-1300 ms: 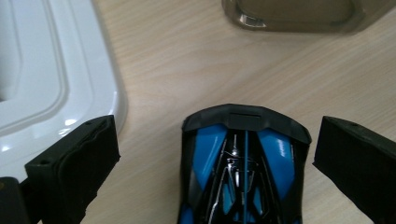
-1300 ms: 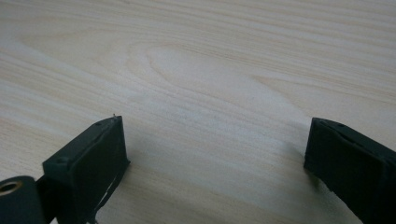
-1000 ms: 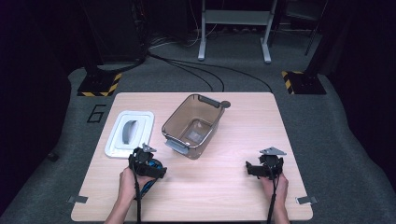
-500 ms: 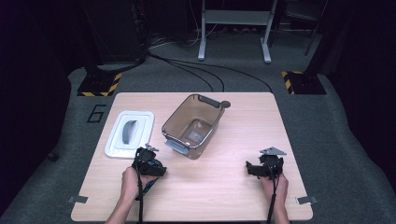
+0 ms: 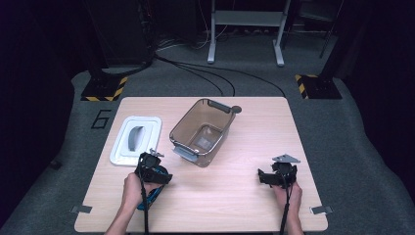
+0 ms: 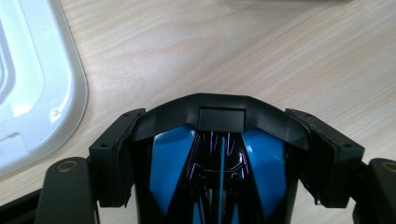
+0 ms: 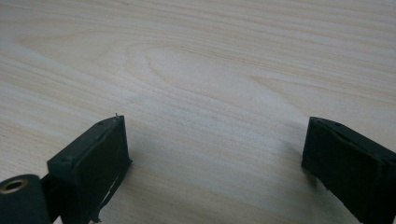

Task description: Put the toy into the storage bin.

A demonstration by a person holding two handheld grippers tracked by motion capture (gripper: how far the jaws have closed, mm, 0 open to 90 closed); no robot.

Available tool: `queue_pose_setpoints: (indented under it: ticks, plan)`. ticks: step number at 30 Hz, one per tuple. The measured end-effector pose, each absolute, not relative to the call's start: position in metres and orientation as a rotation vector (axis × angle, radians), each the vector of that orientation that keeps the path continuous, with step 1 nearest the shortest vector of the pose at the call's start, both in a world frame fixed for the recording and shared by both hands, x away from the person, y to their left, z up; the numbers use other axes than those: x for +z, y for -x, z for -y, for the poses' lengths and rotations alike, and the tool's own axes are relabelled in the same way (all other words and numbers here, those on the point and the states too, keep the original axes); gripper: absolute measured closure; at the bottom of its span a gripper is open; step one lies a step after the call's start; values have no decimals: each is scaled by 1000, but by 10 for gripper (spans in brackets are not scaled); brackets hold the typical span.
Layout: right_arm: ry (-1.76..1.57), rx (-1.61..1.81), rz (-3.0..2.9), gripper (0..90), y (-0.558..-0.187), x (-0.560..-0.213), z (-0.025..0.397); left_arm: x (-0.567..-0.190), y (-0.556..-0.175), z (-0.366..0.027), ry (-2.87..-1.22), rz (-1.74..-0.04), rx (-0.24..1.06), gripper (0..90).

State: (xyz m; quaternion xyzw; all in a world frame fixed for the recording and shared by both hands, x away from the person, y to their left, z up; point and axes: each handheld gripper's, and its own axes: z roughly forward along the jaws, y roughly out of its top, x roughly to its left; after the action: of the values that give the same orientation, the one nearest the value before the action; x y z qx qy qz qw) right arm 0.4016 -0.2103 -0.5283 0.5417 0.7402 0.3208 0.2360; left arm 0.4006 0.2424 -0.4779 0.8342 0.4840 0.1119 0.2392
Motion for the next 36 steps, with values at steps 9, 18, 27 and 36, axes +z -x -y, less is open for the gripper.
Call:
queue_pose_setpoints:
  ticks: [9, 18, 27, 36]
  plan:
    - [-1486, 882, -2030, 62, -402, -528, 210, -451, -394, -252, -2213, -1291, 304, 244]
    - [-1485, 881, -2031, 62, -402, -528, 210, -421, -393, -257, -2179, -1243, 362, 246]
    - [-1483, 881, -2031, 62, -402, -528, 210, -401, -406, -261, -2165, -1236, 395, 246]
    - [-1484, 881, -2031, 64, -402, -528, 210, -386, -425, -266, -2162, -1248, 441, 245]
